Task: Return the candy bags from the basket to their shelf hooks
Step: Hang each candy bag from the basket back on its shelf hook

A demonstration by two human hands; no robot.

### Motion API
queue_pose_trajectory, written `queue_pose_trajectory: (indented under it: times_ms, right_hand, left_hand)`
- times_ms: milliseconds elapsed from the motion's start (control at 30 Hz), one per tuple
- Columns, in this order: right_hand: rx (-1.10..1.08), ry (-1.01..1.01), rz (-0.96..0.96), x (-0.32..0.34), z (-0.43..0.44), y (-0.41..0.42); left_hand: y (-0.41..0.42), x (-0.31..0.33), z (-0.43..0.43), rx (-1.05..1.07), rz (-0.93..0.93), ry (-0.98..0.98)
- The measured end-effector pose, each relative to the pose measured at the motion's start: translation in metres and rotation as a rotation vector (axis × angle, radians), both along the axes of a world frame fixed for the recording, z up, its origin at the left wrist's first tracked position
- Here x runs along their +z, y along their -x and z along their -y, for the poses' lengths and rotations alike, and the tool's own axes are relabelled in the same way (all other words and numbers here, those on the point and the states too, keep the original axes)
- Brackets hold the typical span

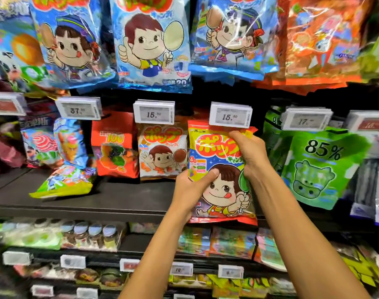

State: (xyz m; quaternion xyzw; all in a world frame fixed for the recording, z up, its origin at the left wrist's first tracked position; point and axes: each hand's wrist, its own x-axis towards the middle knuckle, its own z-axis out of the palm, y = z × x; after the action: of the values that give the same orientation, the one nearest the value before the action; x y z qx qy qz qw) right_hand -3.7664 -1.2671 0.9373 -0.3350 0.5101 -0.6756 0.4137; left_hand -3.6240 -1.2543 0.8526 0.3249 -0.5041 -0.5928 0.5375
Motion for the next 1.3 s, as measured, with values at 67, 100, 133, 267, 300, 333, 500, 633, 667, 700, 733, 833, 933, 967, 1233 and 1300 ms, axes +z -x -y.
queue_pose_trajectory:
  times_ms: [67, 100, 133, 267, 300, 333, 500, 633, 667, 700, 733, 833, 933, 967, 1233, 1300]
  right_hand:
    - [-0.031, -0.002, 0.004, 0.000, 0.004, -0.001]
    - [-0.043, -0.003, 0.003, -0.001, 0.005, -0.001]
    - [-0.053, -0.006, -0.002, -0.002, 0.006, -0.001]
    - [-0.093, -0.018, -0.023, -0.001, 0.010, -0.001]
    - [-0.096, -0.018, -0.025, -0.001, 0.010, -0.001]
    - [-0.097, -0.019, -0.025, -0.001, 0.011, -0.001]
    - [-0.082, -0.020, -0.007, 0.000, 0.013, 0.000]
    - [-0.072, -0.034, 0.007, -0.002, 0.013, 0.001]
    - [-0.071, -0.038, 0.014, -0.003, 0.013, 0.000]
    - [-0.069, -0.039, 0.023, -0.004, 0.013, 0.000]
    - [-0.066, -0.039, 0.030, -0.004, 0.013, -0.001]
    - [-0.058, -0.040, 0.049, -0.003, 0.014, 0.000]
    - [-0.061, -0.034, 0.059, 0.001, 0.015, 0.000]
    - [-0.067, -0.026, 0.059, 0.002, 0.015, 0.001]
    - [-0.112, 0.023, -0.028, -0.006, 0.014, 0.002]
    - [-0.109, 0.035, -0.021, -0.007, 0.014, 0.002]
  left_hand:
    - [0.000, 0.000, 0.004, -0.011, -0.014, 0.004]
    - [0.000, -0.001, 0.005, -0.017, -0.021, 0.002]
    - [0.000, -0.001, 0.007, -0.021, -0.026, -0.002]
    - [0.002, -0.001, 0.012, -0.036, -0.015, -0.022]
    - [0.002, -0.001, 0.014, -0.043, -0.016, -0.027]
    - [0.003, -0.001, 0.015, -0.051, -0.015, -0.031]
    - [0.003, 0.000, 0.019, -0.073, -0.011, -0.029]
    - [0.003, -0.004, 0.020, -0.079, 0.004, -0.019]
    - [0.003, -0.005, 0.020, -0.080, 0.007, -0.020]
    - [0.002, -0.005, 0.021, -0.079, 0.009, -0.022]
    - [0.002, -0.006, 0.021, -0.077, 0.009, -0.023]
    - [0.003, -0.005, 0.022, -0.082, 0.004, -0.022]
    - [0.003, -0.002, 0.024, -0.095, 0.002, -0.014]
    - [0.004, -0.001, 0.024, -0.093, 0.005, -0.010]
    - [0.009, -0.011, 0.024, -0.077, -0.009, 0.004]
    - [0.011, -0.014, 0.023, -0.077, -0.024, 0.003]
